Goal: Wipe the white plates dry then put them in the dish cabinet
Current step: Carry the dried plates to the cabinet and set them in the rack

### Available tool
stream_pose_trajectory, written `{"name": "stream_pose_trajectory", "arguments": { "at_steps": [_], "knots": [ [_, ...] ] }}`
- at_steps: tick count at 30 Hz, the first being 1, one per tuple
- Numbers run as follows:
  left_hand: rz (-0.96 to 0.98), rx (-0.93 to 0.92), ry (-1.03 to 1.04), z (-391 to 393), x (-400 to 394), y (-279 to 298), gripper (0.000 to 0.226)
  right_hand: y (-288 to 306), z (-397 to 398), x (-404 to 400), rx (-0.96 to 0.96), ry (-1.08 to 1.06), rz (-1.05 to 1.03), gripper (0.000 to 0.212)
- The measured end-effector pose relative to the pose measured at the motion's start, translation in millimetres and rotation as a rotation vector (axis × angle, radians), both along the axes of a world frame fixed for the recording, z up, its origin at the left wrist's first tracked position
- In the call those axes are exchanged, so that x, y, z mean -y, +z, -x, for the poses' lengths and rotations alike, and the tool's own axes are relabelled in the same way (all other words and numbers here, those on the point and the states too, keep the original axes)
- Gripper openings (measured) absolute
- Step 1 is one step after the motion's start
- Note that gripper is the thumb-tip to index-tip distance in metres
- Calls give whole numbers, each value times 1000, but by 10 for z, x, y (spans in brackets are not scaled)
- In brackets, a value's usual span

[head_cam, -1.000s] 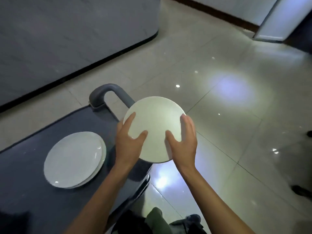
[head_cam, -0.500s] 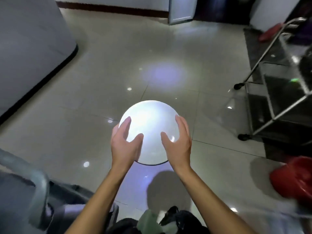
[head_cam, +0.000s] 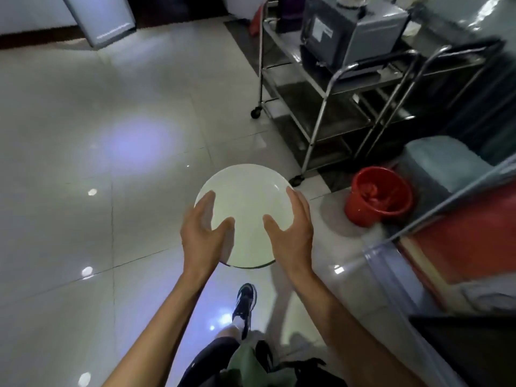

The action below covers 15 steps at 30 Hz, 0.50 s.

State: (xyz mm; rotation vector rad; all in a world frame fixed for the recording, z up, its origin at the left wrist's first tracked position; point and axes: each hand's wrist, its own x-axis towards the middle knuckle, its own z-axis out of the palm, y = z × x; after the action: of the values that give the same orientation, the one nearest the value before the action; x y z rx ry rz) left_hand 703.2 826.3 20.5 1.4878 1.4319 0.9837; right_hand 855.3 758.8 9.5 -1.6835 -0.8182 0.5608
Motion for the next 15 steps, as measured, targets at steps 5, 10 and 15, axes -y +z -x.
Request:
{"name": "stream_pose_trajectory", "arguments": {
  "at_steps": [5,10,15],
  "knots": [
    [-14,-8,-245,-882,-404,45,62,61,-684,-71,69,-243,22,70],
    [-29,-57,-519,-1700,-625,37,62,146,-1177,25,146,-498,89,72],
    [-27,-79,-772,-2454,-405,32,62,151,-1545,438,124,-779,128,69]
  ]
}}
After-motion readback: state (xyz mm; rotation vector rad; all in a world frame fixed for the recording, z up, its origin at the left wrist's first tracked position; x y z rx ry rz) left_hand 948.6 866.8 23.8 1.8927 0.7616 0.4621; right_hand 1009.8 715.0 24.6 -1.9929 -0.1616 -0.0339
